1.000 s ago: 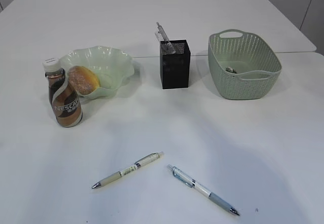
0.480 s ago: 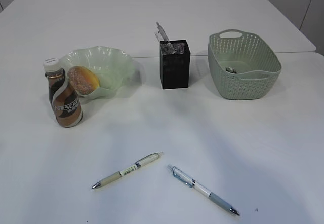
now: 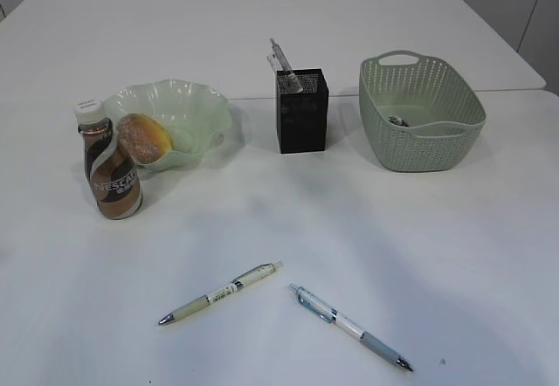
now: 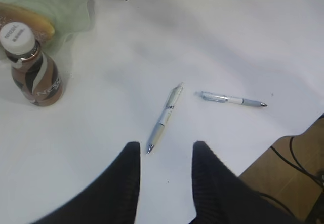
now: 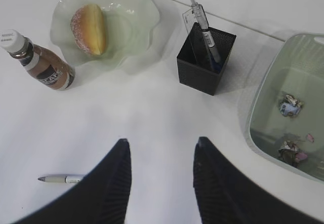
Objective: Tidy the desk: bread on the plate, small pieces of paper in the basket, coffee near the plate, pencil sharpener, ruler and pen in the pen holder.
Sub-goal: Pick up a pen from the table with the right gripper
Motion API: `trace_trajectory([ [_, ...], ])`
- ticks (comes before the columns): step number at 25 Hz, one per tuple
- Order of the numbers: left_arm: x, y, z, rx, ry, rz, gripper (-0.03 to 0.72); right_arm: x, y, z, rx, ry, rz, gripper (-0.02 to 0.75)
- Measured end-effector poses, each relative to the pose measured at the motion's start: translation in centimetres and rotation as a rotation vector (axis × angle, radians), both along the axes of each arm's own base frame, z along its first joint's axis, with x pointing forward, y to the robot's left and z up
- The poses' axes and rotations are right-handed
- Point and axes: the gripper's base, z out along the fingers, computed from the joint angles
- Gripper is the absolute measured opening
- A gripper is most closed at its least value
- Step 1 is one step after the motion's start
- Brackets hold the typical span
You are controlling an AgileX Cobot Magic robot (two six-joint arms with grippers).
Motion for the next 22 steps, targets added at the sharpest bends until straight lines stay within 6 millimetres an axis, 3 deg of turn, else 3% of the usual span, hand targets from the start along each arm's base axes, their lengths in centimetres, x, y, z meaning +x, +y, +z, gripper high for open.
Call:
trace_trajectory([
  [17,-0.1,-0.2,0.1,-0.025,0.008,-0.007,0.239,-2.0,-0.5,0.7,-0.009,-0.011,0.023,0.334],
  [22,0.1,-0.2,0.2,-0.029,-0.007,0.002,0.239,-1.9,-0.5,-0.2,-0.020,0.016,0.028,0.334],
])
